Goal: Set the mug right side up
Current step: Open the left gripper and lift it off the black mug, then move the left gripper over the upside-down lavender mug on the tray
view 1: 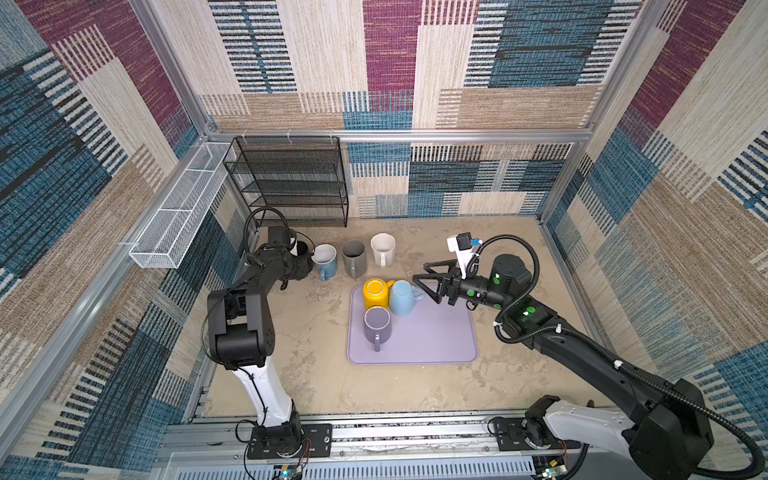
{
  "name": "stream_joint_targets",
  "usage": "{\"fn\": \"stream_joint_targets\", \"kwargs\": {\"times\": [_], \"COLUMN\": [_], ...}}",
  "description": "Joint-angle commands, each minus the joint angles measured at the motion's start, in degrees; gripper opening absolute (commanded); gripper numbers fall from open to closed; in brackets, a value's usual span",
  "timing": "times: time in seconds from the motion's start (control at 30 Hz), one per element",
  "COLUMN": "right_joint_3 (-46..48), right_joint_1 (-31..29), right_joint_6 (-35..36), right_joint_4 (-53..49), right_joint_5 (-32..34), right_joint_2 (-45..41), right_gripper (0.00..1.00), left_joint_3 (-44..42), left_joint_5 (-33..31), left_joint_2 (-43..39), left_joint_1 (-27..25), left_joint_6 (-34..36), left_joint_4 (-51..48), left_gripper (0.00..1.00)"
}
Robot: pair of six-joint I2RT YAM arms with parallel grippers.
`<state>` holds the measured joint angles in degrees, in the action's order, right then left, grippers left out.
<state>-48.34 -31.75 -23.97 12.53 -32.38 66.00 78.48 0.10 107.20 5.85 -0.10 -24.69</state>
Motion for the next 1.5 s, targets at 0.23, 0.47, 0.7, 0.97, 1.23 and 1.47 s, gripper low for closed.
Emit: {"fn": "stream_joint_targets", "kwargs": {"times": [0.23,0.47,0.7,0.97,1.23,1.47], "right_joint_3": [1.14,1.90,2.23,2.98,1.95,1.66], "right_joint_1": [0.09,0.02,0.08,0.02,0.01,0.02], "right_joint_6": [1.15,2.21,3.52,3.83,3.23,1.81], "right_joint_4": [-1.66,-4.71,-8.25,-9.67,-12.56,-13.72], "right_joint_5": [3.51,7.28,12.05,14.38,19.62,22.48], "right_joint_2": [-1.74,-1.80,-0.44,3.53,7.34,10.00], "right_gripper": [0.85,0.86,0.86,0.86,0.86,0.86], "left_joint_3": [-7.49,-13.74,-18.20,-21.38,-24.77,-29.87], "left_joint_5": [0.09,4.86,5.64,7.27,3.73,1.56], "left_joint_2": [-12.31,-22.60,-30.84,-34.73,-38.89,-44.31], "left_joint_1": [-0.48,-1.83,-4.97,-10.86,-19.47,-25.50], "left_joint_6": [-6.89,-11.25,-12.41,-15.23,-21.34,-27.75], "left_joint_4": [2.83,5.87,6.91,4.81,-2.01,-5.64], "left_gripper": [0.39,0.40,0.40,0.41,0.41,0.40]}}
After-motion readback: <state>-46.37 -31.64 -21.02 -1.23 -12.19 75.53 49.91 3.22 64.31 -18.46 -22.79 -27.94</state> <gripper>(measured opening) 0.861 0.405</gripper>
